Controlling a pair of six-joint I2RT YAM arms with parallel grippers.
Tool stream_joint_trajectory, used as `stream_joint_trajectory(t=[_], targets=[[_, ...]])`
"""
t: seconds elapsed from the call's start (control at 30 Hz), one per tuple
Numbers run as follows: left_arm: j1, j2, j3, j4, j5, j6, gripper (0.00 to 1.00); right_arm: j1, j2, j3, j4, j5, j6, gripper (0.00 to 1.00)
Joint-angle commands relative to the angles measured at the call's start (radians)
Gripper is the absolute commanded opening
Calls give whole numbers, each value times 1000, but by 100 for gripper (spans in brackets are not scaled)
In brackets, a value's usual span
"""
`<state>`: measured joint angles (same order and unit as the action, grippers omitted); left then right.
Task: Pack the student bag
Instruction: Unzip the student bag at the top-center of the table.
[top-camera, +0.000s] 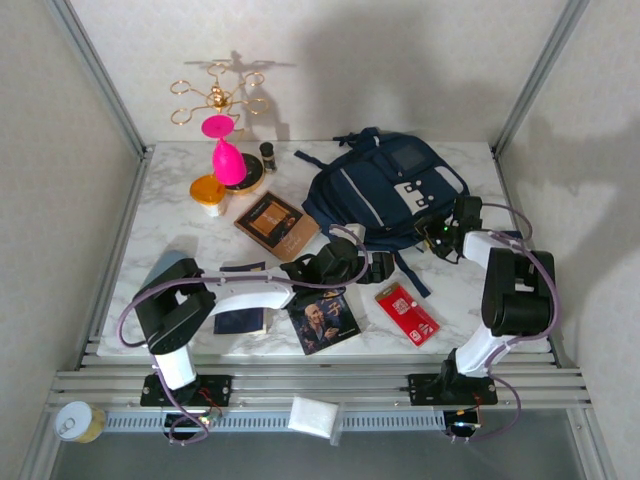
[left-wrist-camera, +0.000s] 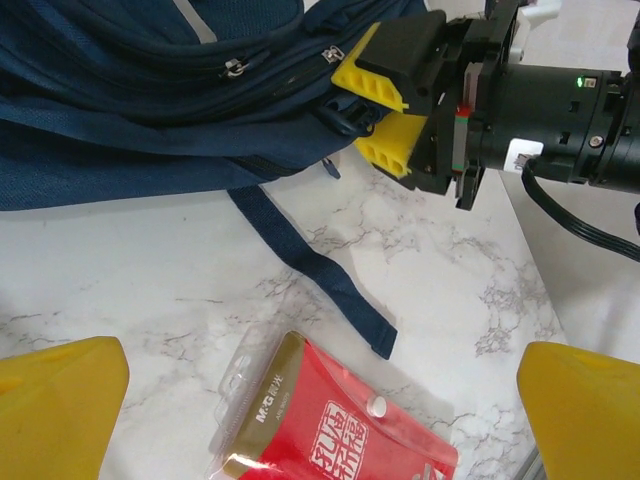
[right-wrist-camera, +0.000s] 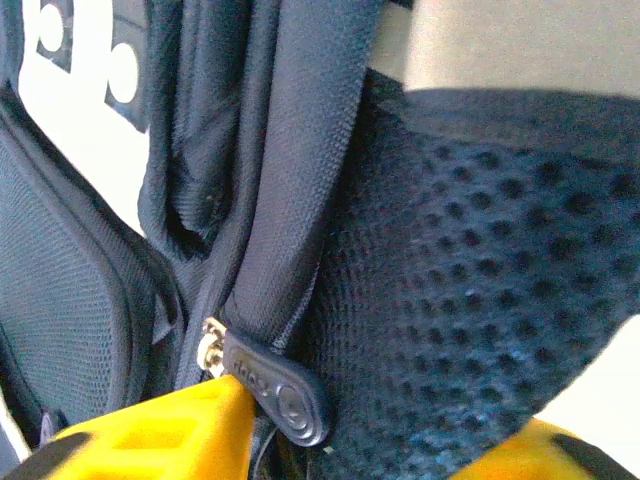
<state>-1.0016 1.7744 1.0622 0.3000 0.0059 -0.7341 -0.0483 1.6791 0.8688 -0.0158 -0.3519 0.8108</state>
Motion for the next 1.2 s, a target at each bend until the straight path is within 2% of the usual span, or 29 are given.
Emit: stream_joint_trajectory(t=[0.0,0.1,0.23,0.4,0.63,0.77,0.87,1.03,1.17], targets=[[-12,22,41,1,16,-5,99,4,14,28,73,-57,19,26],[-23,34,57,-14,15,-6,98,6,-20,30,62,-84,50,10],[-37,43,87,-39,5,-20,94,12,-96,27,37,-127,96,1],[-52,65,139,-84,-24,-4,84,21,-203,3,19,-191,196,0],[-56,88,215,-199,-44,101,70,69,-305,13,11,-243,332,0],[-74,87,172,-137,-133,264,67,104,-350,46,-26,-216,359,0],[-74,122,184,-107,-200,333,66,112,-375,40,-13,-211,395,0],[-72,180,183,13,-319,385,63,118,-401,15,21,-207,442,0],[-70,226,177,144,-340,426,60,121,-410,6,44,-209,463,0]])
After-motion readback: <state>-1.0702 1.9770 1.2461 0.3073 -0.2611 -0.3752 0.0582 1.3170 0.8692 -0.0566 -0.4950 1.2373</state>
